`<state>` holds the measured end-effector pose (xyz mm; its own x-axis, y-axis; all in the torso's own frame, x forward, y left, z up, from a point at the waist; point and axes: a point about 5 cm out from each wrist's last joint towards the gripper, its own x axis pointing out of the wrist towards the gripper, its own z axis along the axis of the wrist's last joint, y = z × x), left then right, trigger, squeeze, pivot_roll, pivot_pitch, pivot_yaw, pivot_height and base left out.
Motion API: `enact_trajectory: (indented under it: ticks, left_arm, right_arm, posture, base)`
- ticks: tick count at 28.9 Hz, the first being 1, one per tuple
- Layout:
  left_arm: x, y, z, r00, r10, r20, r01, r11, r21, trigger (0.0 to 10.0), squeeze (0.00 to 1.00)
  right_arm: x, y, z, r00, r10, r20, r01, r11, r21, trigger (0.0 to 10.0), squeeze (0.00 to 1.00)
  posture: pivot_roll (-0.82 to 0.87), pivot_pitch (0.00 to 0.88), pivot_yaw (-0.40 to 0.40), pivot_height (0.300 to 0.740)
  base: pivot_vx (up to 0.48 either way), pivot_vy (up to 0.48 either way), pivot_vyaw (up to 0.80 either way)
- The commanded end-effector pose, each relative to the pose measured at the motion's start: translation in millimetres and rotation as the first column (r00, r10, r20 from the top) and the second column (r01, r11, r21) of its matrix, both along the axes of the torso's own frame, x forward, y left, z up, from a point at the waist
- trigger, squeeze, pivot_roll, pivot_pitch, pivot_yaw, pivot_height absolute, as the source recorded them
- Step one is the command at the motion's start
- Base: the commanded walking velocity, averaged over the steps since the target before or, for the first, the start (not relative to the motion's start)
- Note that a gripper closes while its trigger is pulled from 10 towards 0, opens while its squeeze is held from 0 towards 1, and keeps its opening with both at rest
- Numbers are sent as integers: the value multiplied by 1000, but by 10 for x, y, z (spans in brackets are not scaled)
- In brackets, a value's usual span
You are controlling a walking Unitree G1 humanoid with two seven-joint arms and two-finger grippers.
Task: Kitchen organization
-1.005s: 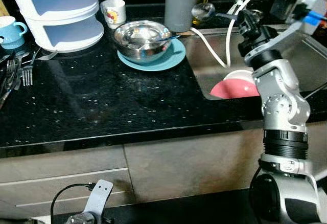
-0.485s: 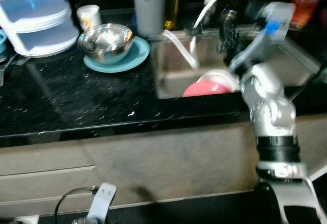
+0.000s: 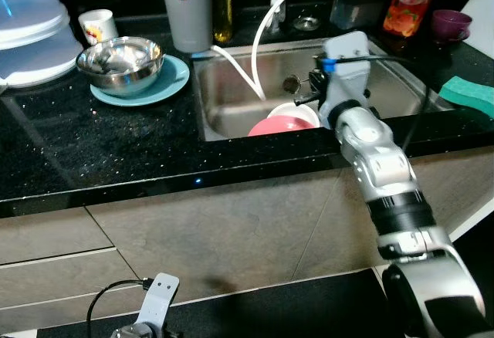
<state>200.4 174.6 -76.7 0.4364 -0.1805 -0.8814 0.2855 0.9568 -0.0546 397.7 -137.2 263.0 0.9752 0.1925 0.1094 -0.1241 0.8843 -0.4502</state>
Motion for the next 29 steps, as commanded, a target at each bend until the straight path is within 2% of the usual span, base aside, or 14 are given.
enact_trajectory:
  ticks: [1,2,3,7,11,12,13,14,15,18,19,21,26,29]
  left_arm:
    - [-42,23,-20,1000,7,-9,-7,1000,5,10000,0]
    - [-42,23,-20,1000,7,-9,-7,1000,5,10000,0]
    - [-47,21,-23,1000,8,-9,-8,1000,4,10000,0]
    - [-63,16,-31,1000,14,-11,-14,1000,-3,10000,0]
    - [-70,16,-34,1000,14,-13,-14,1000,-4,10000,0]
    - [-70,16,-35,1000,15,-13,-15,1000,-4,10000,0]
    - [-70,16,-35,1000,15,-13,-15,1000,-4,10000,0]
    - [-66,16,-33,1000,17,-12,-17,1000,-4,10000,0]
    - [-66,16,-33,1000,17,-12,-17,1000,-4,10000,0]
    - [-57,20,-28,1000,19,-10,-19,1000,-4,10000,0]
    - [-57,20,-28,1000,19,-10,-19,1000,-4,10000,0]
    - [-48,25,-23,1000,19,-7,-19,1000,-1,10000,0]
    - [-31,32,-14,1000,20,-3,-20,1000,2,10000,0]
    - [-19,35,-7,1000,27,1,-27,1000,1,10000,0]
  right_arm:
    - [24,27,-59,1000,-2,-30,0,998,-65,10000,75]
    - [24,27,-59,1000,-2,-30,0,998,-65,10000,75]
    - [37,34,-91,999,-5,-41,2,996,-86,10000,953]
    - [64,6,-152,998,-26,-64,20,995,-95,10000,1000]
    - [72,-18,-97,999,-32,-30,31,999,-26,10000,1000]
    - [64,-3,-51,1000,-1,-14,2,998,55,10000,969]
    - [39,32,17,998,56,17,-58,986,154,10000,298]
    - [-11,74,130,987,138,80,-156,939,305,10000,0]
    - [-11,74,130,987,138,80,-156,939,305,10000,0]
    - [-118,121,279,953,245,180,-303,804,512,10000,0]
    - [-118,121,279,953,245,180,-303,804,512,10000,0]
    - [-191,184,335,925,300,233,-380,726,573,10000,0]
    - [-239,284,351,904,336,265,-428,699,573,10000,0]
    - [-257,339,373,891,351,289,-454,666,592,10000,0]
  posture:
    - [12,124,-9,740]
    - [12,124,-9,740]
    - [14,130,-12,740]
    - [15,140,-13,740]
    - [14,143,-12,740]
    - [14,143,-12,740]
    - [16,143,-11,740]
    - [18,142,-11,740]
    - [18,142,-11,740]
    - [16,138,-7,740]
    - [16,138,-7,740]
    - [16,132,-2,740]
    - [21,124,3,740]
    - [24,117,6,740]
  base:
    - [0,0,0]
    - [0,0,0]
    - [0,0,0]
    - [0,0,0]
    - [0,0,0]
    - [0,0,0]
    - [0,0,0]
    - [0,0,0]
    - [0,0,0]
    - [0,0,0]
    - [0,0,0]
    - [0,0,375]
    - [0,0,750]
    - [0,0,750]
